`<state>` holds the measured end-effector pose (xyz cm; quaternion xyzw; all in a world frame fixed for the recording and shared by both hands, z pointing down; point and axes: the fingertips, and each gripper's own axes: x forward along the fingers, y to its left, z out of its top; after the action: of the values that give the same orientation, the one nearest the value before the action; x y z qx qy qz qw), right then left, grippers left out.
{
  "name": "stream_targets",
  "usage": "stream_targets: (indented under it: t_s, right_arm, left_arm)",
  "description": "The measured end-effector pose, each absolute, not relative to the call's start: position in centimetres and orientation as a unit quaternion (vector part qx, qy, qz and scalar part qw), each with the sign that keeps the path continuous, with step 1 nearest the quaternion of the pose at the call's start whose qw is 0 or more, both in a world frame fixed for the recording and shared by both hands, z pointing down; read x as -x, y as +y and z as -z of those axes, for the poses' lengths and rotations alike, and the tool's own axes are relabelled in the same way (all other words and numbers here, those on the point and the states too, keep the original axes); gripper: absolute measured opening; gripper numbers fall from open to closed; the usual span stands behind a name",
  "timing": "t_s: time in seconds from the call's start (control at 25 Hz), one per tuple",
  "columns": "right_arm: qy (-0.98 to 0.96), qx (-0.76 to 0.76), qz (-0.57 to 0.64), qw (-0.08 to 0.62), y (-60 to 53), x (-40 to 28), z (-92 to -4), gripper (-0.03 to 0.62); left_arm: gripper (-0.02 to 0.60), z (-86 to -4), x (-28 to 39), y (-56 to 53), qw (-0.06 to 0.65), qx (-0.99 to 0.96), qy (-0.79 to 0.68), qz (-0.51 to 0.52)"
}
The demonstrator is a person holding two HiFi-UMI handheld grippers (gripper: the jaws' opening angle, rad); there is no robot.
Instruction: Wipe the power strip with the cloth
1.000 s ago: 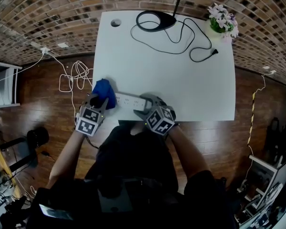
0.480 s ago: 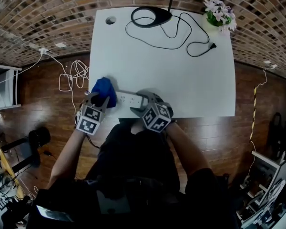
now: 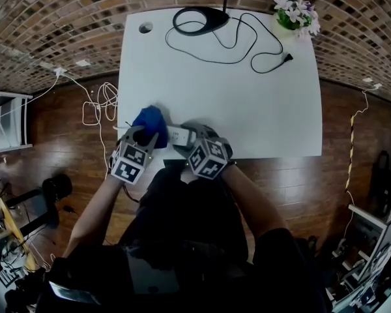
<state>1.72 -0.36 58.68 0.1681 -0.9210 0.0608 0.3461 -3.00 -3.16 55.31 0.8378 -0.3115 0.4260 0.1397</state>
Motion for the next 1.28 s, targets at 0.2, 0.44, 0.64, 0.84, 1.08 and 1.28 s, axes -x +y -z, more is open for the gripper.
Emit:
stream_targets:
  t_s: [0.2, 0.44, 0.64, 0.84, 1.08, 1.28]
  right_arm:
    - [-0.921, -0.167, -0.058, 0.346, -0.3, -1.8, -58.7, 0.288]
    - [-0.923, -0.166, -0.056, 0.344, -0.3, -1.6, -58.6, 0.287]
    - [-0.924, -0.163, -0.051, 0.343, -0.4, -1.5, -58.7, 0.287]
    - [-0.924, -0.164, -0.05, 0.342, -0.3, -1.5, -58.7, 0.287]
    - [-0.923, -0.168, -0.053, 0.342, -0.3, -1.7, -58.8, 0.29]
    - [-0.919, -0.167, -0.074, 0.35, -0.5, -1.9, -58.9, 0.298]
  left_arm:
    - [0.077, -55.4, 0.9, -2.4, 0.139, -0.845, -0.297, -0.424]
    - [0.078, -55.7, -2.0, -1.1, 0.139, -0.852, -0.259, -0.434]
    - [0.077, -55.8, -4.2, -0.4, 0.136, -0.856, -0.225, -0.446]
    - [0.077, -55.9, -4.8, -0.2, 0.142, -0.857, -0.204, -0.451]
    - [0.075, -55.5, -6.4, -0.2, 0.171, -0.868, -0.172, -0.433]
    - [0.075, -55.3, -7.3, -0.5, 0.194, -0.869, -0.159, -0.428]
